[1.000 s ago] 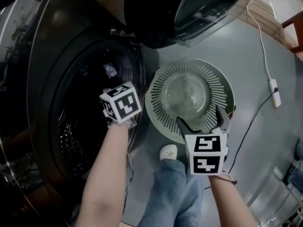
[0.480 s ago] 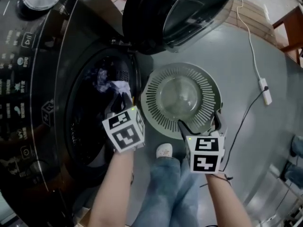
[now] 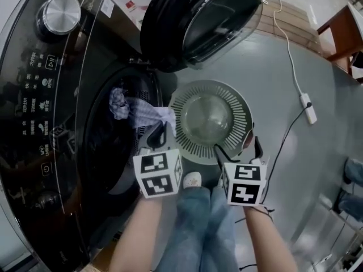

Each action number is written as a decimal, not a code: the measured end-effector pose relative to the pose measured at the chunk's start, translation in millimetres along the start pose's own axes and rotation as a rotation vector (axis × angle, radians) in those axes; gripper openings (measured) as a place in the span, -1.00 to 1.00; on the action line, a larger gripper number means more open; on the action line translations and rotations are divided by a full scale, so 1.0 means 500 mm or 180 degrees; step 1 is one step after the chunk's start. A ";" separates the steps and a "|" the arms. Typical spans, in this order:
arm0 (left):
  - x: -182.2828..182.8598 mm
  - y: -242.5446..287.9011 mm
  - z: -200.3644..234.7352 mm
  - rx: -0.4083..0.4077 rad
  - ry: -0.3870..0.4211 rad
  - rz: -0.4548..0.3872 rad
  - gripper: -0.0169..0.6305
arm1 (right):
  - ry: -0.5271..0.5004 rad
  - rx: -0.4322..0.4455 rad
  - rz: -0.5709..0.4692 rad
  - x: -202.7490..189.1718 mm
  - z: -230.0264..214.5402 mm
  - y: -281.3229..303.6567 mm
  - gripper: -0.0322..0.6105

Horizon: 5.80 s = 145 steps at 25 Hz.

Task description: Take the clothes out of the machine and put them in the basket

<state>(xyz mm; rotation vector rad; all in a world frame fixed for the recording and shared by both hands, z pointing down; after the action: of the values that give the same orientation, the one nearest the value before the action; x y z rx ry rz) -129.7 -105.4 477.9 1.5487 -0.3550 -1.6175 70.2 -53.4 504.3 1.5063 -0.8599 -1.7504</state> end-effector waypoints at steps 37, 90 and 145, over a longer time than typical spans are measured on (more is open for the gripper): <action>-0.057 0.070 -0.204 -0.1103 0.0228 0.0483 0.09 | 0.0230 -0.0243 0.0202 -0.065 -0.135 0.001 0.60; -0.130 0.063 0.226 0.0670 -0.0392 0.0745 -0.88 | -0.0456 0.0210 0.0170 -0.021 0.052 0.034 0.57; -0.095 0.071 0.119 0.0382 0.0353 0.0659 0.31 | 0.0133 -0.0038 0.0294 -0.083 -0.043 0.022 0.50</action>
<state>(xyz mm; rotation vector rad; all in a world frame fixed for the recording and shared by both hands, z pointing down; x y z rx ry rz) -177.0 -112.6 547.0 1.6263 -0.5416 -1.3660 96.8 -26.5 534.0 1.4668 -0.8822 -1.6490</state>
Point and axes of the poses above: the fingertips, and each gripper's own axes: y forward along the fingers, z to its left, x out of its top, the point moved 2 cm from there along -y, backward along the fingers, and after that the axes turned 14 degrees about -x, right-handed, at the moved point
